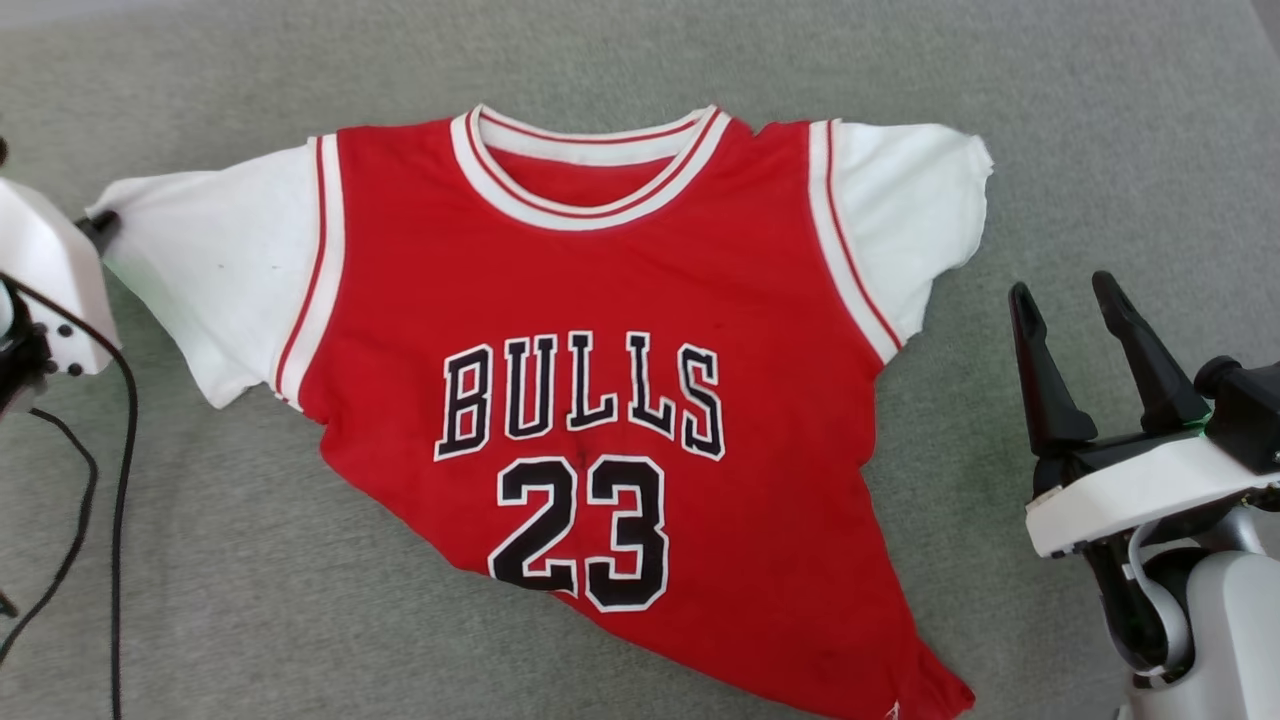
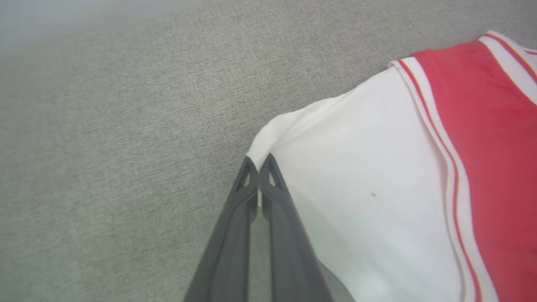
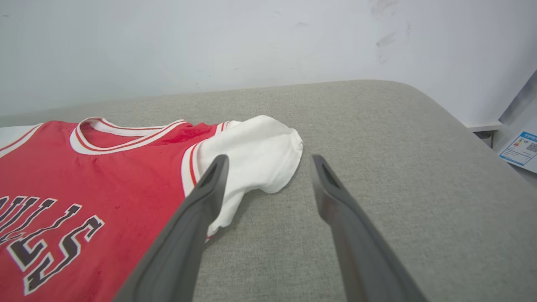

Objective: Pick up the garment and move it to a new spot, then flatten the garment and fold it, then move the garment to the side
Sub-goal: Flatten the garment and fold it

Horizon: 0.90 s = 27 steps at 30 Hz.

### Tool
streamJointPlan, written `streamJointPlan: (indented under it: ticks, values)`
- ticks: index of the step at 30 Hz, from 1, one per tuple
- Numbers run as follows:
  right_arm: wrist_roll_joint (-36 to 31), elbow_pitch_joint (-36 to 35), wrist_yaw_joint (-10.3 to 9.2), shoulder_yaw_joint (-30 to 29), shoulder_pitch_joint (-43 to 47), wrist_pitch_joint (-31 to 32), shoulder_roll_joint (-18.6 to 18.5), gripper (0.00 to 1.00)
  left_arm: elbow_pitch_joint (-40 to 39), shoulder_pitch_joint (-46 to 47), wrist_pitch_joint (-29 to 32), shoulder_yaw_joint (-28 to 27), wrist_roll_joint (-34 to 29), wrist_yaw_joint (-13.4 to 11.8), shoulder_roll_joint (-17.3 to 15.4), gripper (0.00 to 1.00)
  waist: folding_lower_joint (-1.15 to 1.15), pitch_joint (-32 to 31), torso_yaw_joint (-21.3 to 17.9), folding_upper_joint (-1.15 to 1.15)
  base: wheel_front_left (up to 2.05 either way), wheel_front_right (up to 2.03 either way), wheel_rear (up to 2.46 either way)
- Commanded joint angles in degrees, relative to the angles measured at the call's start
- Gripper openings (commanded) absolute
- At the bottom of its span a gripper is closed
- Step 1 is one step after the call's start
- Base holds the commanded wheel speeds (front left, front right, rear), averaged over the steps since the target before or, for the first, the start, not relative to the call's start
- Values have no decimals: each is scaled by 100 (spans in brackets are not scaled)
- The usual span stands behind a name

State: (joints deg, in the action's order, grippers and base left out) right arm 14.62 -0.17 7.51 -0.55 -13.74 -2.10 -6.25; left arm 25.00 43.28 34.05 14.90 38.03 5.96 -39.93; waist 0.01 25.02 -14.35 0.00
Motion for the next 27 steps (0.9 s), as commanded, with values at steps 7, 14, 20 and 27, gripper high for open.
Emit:
streamJointPlan:
  ticks: [7,14,20,27]
  values:
    - [103,-82,-4,125,68,993,-506,100,-754,-591,-691,-89,10,38,-159,0,-1,-509,381,0,0,0,0]
    - [403,-287,-4,115,-228,2932,-1204,100,-2169,-1400,-801,-126,108,-239,-130,0,-1,-649,801,0,0,0,0]
    - [622,-247,-4,-90,-852,4451,-1682,100,-3424,-2074,-695,-46,63,-570,-88,0,-1,-471,1171,0,0,0,0]
    - [661,161,-5,-179,-1702,5584,-2087,100,-4308,-2412,-688,57,-12,-811,9,0,-1,-148,1528,0,0,0,0]
